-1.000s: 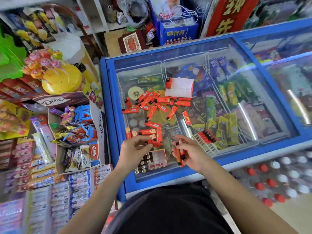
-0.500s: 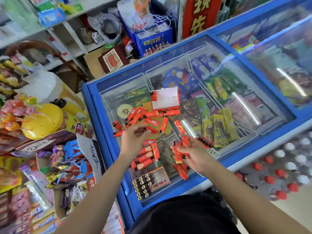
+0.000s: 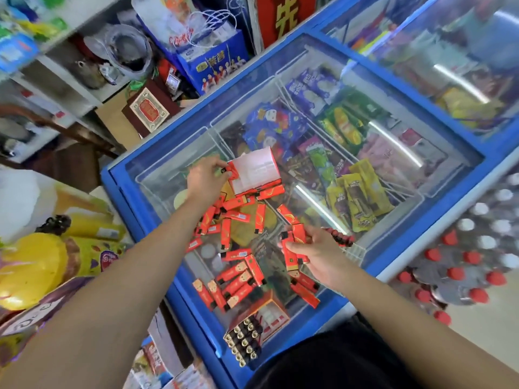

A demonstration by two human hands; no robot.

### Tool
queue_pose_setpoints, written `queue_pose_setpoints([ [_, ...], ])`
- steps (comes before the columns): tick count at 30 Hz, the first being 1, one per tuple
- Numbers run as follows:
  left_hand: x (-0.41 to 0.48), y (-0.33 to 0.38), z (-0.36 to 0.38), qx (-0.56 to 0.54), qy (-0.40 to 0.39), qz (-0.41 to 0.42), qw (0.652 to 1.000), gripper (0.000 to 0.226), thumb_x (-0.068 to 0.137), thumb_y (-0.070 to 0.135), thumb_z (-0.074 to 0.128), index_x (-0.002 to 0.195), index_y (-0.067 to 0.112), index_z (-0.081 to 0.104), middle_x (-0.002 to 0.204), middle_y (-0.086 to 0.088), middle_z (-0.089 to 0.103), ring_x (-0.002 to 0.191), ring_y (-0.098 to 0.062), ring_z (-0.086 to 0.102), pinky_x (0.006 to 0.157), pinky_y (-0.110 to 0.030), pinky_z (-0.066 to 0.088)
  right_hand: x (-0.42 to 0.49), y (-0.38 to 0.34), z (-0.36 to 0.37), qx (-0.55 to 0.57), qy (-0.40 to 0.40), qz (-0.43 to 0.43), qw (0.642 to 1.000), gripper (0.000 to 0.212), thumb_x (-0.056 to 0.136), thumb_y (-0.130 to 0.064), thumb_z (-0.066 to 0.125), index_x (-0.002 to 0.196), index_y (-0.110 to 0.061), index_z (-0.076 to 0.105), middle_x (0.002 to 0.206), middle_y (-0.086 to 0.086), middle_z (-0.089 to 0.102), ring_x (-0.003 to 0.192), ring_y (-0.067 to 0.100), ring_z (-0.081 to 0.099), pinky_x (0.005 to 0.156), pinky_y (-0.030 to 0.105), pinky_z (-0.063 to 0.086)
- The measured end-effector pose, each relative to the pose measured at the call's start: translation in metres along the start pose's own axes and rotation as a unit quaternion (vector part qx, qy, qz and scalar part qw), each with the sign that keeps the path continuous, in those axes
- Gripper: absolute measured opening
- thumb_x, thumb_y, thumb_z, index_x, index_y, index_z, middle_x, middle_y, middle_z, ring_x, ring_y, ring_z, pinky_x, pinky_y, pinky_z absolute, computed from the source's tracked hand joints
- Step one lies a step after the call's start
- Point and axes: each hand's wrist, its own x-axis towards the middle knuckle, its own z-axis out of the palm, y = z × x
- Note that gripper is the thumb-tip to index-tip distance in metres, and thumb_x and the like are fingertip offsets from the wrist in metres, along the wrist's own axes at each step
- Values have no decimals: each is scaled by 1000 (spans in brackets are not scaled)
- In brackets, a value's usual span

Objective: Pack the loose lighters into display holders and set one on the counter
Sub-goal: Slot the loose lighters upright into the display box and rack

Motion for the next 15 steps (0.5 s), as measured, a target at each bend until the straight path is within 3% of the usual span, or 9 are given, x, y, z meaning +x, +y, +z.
queue_pose_setpoints([
  [3,11,-1,6,21,-36,6,999,14,84,13,79,97,13,74,104,-4,74,95,-22,66,85,-32,50,-2,3,-3,-12,-6,3,1000,31,85,10,71,115,5,63,95,20,70,99,33,73,87,37,58],
  [6,12,1,8,16,-48,20,999,13,80,6,79,89,12,71,91,-1,74,87,-20,69,85,-37,56,-7,6,-5,-18,-15,-7,1000,31,86,10,69,116,2,64,96,18,70,99,33,74,81,32,59],
  [9,2,4,8,29,-52,40,997,20,75,8,83,90,13,71,85,8,67,82,-14,66,82,-34,56,-9,8,-6,-14,-20,-12,1000,32,86,10,69,117,2,63,95,17,70,101,35,73,85,36,60],
  [12,-16,2,9,37,-61,28,997,40,74,16,86,111,17,73,91,3,70,87,-17,66,83,-32,53,-12,5,-6,-11,-16,-19,1000,32,86,7,70,116,0,64,94,18,71,100,36,72,87,43,60],
  [15,-40,1,15,28,-55,26,998,35,73,15,85,107,18,79,95,-2,77,85,-19,69,79,-32,55,-12,1,-3,-31,-8,-37,999,30,86,6,70,115,-3,66,97,19,68,91,33,69,82,49,59],
])
